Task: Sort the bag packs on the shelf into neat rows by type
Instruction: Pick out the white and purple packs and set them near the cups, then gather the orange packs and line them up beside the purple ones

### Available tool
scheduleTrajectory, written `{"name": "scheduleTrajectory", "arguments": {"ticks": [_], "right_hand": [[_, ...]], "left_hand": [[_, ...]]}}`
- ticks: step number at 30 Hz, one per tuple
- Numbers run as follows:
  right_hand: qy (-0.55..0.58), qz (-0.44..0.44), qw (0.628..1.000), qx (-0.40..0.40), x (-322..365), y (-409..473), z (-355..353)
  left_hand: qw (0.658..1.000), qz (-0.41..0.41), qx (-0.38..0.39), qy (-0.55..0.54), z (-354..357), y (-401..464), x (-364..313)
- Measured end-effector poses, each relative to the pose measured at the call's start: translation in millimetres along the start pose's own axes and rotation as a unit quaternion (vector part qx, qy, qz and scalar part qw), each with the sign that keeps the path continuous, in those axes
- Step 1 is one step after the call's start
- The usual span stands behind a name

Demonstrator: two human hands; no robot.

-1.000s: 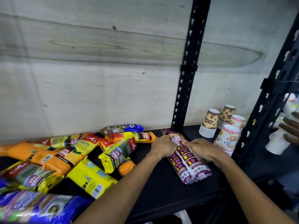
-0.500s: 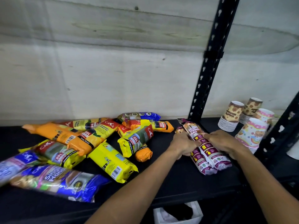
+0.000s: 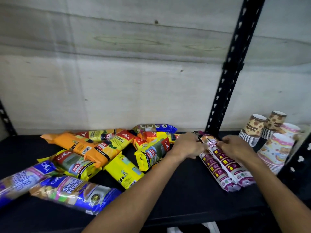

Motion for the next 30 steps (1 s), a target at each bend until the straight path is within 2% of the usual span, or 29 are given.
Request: {"name": "scheduleTrajectory", "arguments": {"ticks": [3,6,10,16,21,26,30], "right_hand": [[0.008,-0.075,0.995,-0.067,33.4,-6.3,11.9],[0.104,-0.056,0.993,0.001,62.7,-18.0,42.3],[0.297,0.028,0.948,0.11,92.2,-32.0,93.8],[0.361,0.1,0.911,0.175,111.5,-32.2,141.8],[0.383,0.105,0.9,0.178,118.6,-28.7,138.5],[0.405,0.055,0.896,0.174,150.6,-27.3,127.9],[0.444,0.025,0.876,0.186,191.7,-31.7,134.3]], "left_hand": [[0.995,-0.006,-0.073,0.075,-52.0,-13.6,18.0],[0.974,-0.041,-0.116,0.19,-86.3,-24.0,51.7],[0.962,-0.072,-0.023,0.263,-90.3,-33.0,94.2],[0.972,-0.088,0.042,0.214,-72.8,-35.9,131.3],[0.974,-0.087,0.01,0.209,-68.4,-30.3,138.1],[0.996,-0.073,-0.017,0.052,-85.3,-40.0,141.5],[0.995,-0.074,-0.064,-0.028,-114.5,-55.3,155.0]]}}
Point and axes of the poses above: each hand's wrist, its own y-axis towards the middle knuckle, its own z-axis out of the palm, x = y × z, the point moved 6 cm from there along y, towards the middle knuckle, and after that the axes turned 13 degrees about y, right-handed, at the moved point
